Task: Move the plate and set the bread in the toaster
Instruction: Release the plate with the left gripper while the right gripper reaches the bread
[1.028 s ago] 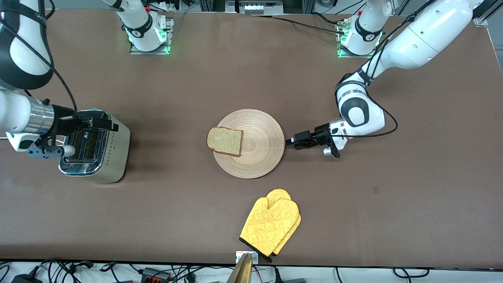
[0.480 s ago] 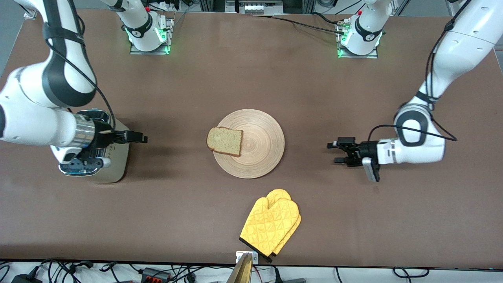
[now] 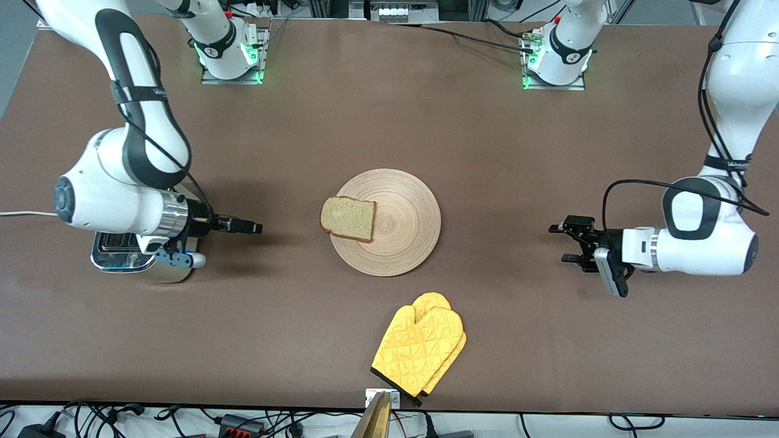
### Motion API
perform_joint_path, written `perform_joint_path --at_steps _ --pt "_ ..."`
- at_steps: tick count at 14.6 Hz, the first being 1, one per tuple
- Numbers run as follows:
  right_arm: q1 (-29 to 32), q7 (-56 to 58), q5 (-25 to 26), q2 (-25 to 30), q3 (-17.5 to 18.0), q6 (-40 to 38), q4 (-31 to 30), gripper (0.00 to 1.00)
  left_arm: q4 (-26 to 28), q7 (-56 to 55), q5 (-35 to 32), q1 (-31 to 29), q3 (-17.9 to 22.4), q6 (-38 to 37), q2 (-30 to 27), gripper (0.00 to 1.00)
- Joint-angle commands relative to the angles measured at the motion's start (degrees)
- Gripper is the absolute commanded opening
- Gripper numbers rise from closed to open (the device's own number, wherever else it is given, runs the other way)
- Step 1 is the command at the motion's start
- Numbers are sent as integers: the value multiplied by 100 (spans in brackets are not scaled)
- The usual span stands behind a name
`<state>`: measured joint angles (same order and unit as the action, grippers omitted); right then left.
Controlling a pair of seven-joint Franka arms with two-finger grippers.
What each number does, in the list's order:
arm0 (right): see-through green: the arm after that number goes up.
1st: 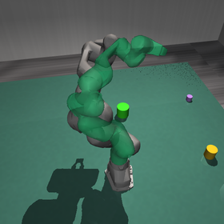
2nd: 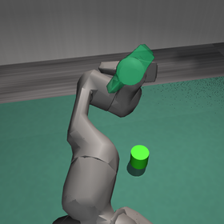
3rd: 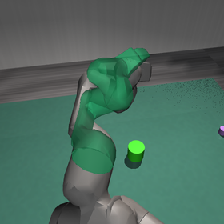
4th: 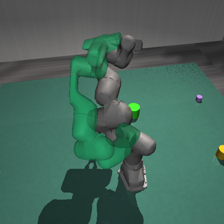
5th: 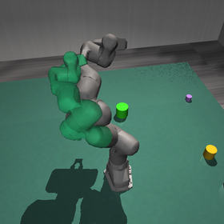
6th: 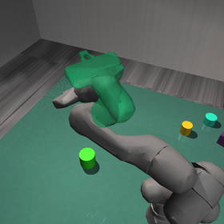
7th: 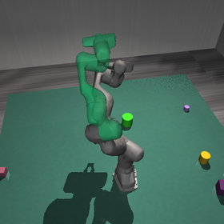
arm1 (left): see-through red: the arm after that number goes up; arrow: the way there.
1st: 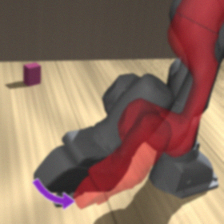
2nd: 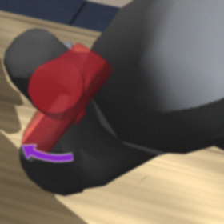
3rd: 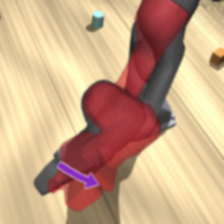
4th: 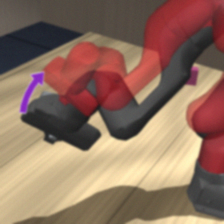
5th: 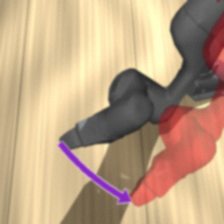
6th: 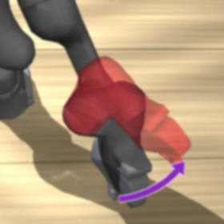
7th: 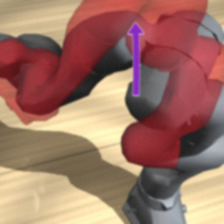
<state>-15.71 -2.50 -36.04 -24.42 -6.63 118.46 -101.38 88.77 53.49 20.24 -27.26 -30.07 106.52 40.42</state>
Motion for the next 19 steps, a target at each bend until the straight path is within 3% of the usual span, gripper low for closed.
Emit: perform_joint_path --at_steps 1,4,8,12,19 --pt "-520 -58 -673 298 -23 993 -811 100 -544 -181 -441 89 72 -657 89 100" --pt "-705 -49 -1412 228 -23 1354 -1005 100 -1071 -706 -1073 115 72 -1509 54 100" --pt "-1258 257 -2080 96 -14 2487 -1419 100 -1739 -1463 -1760 203 1 -2476 18 100" --pt "-1443 916 -3346 -158 -23 2524 -1472 100 -2311 -2323 -2567 510 -7 -3365 -253 100" --pt "-1611 1524 -3418 -370 -23 2507 -1490 100 -2285 -4397 -3061 809 19 -3945 -1316 100"
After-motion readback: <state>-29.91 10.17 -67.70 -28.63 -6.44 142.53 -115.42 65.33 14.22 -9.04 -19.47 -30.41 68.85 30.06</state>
